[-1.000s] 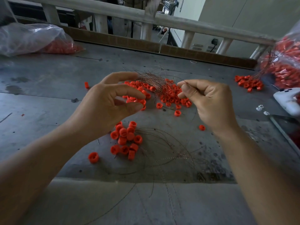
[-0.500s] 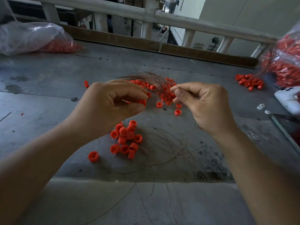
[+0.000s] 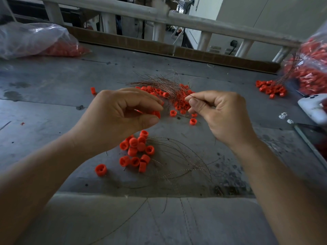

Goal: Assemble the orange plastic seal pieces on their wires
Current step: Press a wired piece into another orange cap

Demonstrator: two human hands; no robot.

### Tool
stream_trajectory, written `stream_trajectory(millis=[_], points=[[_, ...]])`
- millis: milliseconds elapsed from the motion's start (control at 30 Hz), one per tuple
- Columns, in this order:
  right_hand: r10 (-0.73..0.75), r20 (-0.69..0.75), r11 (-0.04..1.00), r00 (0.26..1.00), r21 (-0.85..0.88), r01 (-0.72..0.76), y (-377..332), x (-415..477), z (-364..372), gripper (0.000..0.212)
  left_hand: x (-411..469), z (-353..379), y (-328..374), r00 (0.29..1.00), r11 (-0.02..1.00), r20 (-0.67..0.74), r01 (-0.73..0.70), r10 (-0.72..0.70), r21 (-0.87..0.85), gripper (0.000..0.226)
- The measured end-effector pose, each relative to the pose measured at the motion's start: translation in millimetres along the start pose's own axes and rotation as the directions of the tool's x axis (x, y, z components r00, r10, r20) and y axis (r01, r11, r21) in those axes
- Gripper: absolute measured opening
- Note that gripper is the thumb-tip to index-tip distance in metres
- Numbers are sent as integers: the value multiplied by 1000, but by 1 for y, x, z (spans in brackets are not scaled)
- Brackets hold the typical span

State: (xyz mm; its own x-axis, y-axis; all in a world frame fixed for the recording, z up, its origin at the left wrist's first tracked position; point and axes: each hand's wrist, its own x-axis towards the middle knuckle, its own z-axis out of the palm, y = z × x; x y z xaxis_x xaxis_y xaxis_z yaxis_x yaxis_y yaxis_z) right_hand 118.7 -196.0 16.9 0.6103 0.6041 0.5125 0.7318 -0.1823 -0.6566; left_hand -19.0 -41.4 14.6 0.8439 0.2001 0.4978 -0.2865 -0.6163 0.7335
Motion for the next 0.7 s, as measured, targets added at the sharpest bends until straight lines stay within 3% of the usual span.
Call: stream_trajectory(millis=[367,533,700], points=[[-97,86,994,991,-35,101,-12,-6,1,25,0,4,-4,994,995,37,103,-104,13,25],[-266,61,962,962,-46,268,-21,-12,9,14,-1,4,-4,993,996,81,86,-86,10,26],[-234,75,962,969,-130,242,-20,-12,8,10,-1,5,-3,991,996,103,85,-84,-3,27]])
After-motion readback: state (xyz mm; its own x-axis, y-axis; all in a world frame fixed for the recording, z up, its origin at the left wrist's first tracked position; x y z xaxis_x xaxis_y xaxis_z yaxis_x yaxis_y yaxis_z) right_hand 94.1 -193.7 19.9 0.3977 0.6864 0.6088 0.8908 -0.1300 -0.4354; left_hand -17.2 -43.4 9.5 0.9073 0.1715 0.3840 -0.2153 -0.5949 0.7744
